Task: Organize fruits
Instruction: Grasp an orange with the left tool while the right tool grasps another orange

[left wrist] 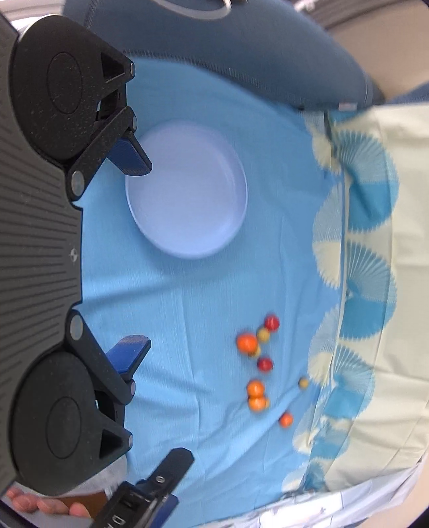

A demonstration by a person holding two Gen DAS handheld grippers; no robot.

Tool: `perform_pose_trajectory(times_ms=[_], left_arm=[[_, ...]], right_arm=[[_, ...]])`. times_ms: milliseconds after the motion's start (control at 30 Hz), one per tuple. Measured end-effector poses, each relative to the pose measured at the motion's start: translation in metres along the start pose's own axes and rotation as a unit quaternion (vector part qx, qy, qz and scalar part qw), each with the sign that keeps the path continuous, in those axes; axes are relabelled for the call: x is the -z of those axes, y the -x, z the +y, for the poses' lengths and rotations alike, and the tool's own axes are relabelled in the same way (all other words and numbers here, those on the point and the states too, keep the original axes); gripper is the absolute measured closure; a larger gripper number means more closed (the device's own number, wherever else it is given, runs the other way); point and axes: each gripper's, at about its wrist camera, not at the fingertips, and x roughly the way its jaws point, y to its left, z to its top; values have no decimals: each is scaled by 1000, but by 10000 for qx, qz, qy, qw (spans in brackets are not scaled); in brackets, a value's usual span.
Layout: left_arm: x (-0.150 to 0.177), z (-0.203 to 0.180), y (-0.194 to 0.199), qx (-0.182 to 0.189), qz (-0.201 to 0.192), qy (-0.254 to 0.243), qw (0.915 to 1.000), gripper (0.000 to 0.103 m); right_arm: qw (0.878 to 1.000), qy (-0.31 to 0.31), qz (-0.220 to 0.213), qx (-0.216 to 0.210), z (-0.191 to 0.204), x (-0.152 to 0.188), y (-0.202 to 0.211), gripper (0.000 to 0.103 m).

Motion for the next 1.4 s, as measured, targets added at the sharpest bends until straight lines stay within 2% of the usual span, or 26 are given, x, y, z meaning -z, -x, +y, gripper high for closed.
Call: perform_pose_trajectory(times_ms=[167,400,700,867,1033,1100,1167,1200,1233,1267,1333,1400], left_arm=[[-28,-32,-38,101,164,-250,9995,0],[-77,-67,-111,385,258,-313,9984,0],[-117,-121,-215,486,751,-768,9930,0],[-133,-136,-257,519,987,-699,9913,1],[-147,-137,-280,650,1128,-461,9904,11],[-149,-137,-284,695,1187,-435,9895,31],[-147,-136,-287,906,1239,-400,9873,46],[-146,-136,-286,976,1216,-392,9870,56],[-146,-138,-284,1049,1194,-435,9863,63],[-145,-139,-281,1071,1168,-481,9862,66],[-142,-141,-275,1098,1064,-565,9866,69],[-138,-139,-271,1146,1032,-575,9864,69]], right_arm=[[9992,-224,35,322,-37,-8,-24,0],[9962,-136,-91,850,-84,-20,-73,0],[9935,79,239,1111,-127,-33,-187,1],[9901,510,273,1277,-142,-42,-253,1],[9901,660,527,1117,-151,-45,-306,1],[9904,668,556,1070,-149,-45,-319,2],[9914,662,512,1002,-147,-46,-327,4],[9919,666,523,946,-145,-47,-330,9],[9923,697,574,854,-143,-47,-332,20],[9922,771,554,805,-139,-46,-333,24],[9924,1002,431,562,-132,-42,-328,64],[9922,1005,438,598,-129,-41,-321,64]])
